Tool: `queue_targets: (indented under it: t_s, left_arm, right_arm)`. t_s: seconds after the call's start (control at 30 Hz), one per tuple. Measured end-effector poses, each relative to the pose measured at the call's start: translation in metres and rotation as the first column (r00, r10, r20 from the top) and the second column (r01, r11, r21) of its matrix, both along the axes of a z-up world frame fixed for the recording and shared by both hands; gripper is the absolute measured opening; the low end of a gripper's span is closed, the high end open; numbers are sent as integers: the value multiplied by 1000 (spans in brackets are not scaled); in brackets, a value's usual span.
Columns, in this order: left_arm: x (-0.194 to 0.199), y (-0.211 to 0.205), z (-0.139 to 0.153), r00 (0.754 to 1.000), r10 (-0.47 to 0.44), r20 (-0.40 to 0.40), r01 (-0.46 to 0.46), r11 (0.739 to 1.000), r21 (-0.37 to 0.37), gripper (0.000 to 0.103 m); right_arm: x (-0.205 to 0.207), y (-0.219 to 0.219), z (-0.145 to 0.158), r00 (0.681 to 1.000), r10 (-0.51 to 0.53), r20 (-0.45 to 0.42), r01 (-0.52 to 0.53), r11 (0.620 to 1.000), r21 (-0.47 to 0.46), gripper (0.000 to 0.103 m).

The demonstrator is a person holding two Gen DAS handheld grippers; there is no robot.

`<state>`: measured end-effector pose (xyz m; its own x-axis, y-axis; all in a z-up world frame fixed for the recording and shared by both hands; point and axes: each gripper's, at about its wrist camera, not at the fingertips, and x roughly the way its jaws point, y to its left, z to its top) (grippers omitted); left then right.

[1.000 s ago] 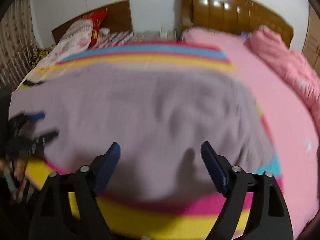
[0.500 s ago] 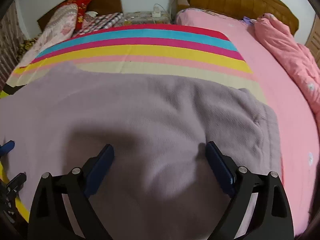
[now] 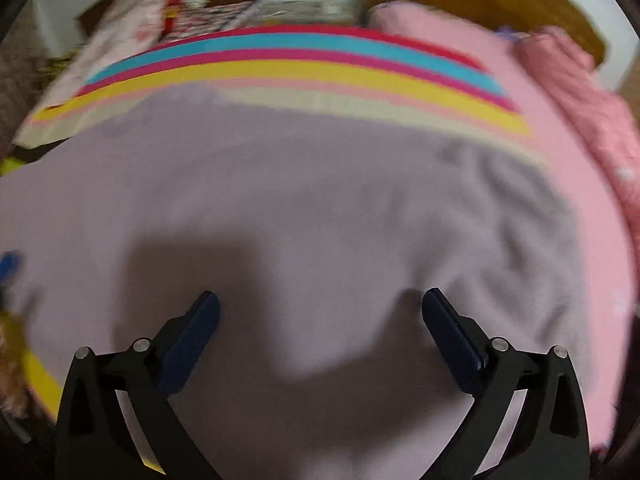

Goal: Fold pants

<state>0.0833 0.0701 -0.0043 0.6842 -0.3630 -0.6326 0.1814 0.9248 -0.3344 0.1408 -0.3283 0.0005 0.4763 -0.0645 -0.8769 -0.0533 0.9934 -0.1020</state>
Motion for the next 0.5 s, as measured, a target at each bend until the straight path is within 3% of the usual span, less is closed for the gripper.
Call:
queue_targets:
  t_s: [0.1, 0.17, 0.23, 0.27, 0.33, 0.4, 0.5]
  left_arm:
    - [-15, 89, 4, 974, 228, 2, -227, 969, -92, 101]
    - [-31, 163, -4, 912, 408, -50, -408, 883, -234, 101]
    - [-49, 222, -17, 835, 538, -117, -542, 765, -349, 101]
    - [-58, 247, -22, 810, 573, -127, -569, 714, -407, 101]
    - [-69, 286, -32, 754, 639, -154, -632, 640, -436, 101]
    - [-71, 313, -41, 735, 659, -161, -649, 614, -450, 101]
    - [-63, 340, -52, 724, 668, -174, -663, 603, -444, 100]
  right_arm:
    - [3, 34, 24, 991, 86, 99, -93, 993, 67, 98]
    - [6, 65, 33, 975, 161, 153, -175, 981, 82, 98]
    - [9, 95, 31, 962, 218, 166, -232, 971, 67, 98]
    - [10, 107, 29, 957, 238, 165, -251, 966, 64, 98]
    - [7, 133, 23, 945, 287, 154, -301, 951, 72, 98]
    - [6, 152, 23, 931, 331, 153, -346, 934, 87, 98]
    - [-10, 175, 18, 903, 400, 157, -416, 906, 83, 98]
